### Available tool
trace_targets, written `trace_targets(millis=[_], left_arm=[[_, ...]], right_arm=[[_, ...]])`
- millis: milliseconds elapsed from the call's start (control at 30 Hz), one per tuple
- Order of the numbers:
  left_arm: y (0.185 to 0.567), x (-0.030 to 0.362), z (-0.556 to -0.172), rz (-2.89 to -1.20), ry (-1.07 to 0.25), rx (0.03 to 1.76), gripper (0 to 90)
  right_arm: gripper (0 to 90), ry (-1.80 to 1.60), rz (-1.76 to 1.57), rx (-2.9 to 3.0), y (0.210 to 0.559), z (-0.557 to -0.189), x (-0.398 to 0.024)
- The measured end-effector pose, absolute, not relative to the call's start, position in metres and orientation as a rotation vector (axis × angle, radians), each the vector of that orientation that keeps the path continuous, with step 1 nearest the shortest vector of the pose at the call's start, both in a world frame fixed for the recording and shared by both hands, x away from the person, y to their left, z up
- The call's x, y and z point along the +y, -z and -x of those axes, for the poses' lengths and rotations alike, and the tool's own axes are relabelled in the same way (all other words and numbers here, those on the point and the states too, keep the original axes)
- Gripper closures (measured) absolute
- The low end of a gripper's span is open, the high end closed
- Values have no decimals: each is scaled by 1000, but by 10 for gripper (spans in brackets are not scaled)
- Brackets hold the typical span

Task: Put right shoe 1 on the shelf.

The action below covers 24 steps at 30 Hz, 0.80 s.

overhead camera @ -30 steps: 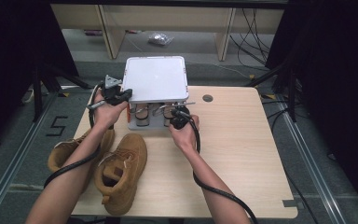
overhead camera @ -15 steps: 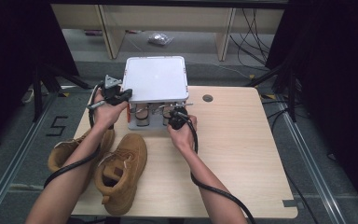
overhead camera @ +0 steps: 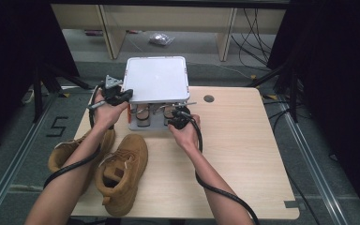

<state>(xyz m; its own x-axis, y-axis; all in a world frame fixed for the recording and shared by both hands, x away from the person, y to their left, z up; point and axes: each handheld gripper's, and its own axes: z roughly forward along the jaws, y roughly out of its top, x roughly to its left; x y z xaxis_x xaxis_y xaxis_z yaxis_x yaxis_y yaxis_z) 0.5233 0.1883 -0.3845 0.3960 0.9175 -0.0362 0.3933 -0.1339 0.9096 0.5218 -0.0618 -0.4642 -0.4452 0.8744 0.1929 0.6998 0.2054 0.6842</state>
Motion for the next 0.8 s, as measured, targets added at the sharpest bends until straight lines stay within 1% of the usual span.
trace_targets(millis=[167,267,367,400,500,533,667,800], left_arm=[[384,186,-523,-1732,-728,1145,898],[384,187,-523,-1733,-718,1148,896],[383,188,-523,-1735,-712,1146,877],[383,189,-524,-1735,-705,1150,868],[381,191,-525,-1735,-672,1161,828],[380,191,-525,-1736,-665,1167,810],[376,191,-523,-1756,-653,1184,697],[370,194,-516,-1737,-637,1200,588]], right_arm=[[670,-1051,-1486,2280,457,-511,-84],[627,-1046,-1478,2296,456,-505,-96],[571,-1013,-1473,2343,455,-499,-106],[564,-1013,-1465,2345,455,-497,-108],[545,-984,-1514,2372,452,-489,-113],[536,-987,-1487,2386,452,-486,-116],[513,-987,-1481,2401,453,-478,-119],[497,-982,-1462,2411,453,-471,-120]])
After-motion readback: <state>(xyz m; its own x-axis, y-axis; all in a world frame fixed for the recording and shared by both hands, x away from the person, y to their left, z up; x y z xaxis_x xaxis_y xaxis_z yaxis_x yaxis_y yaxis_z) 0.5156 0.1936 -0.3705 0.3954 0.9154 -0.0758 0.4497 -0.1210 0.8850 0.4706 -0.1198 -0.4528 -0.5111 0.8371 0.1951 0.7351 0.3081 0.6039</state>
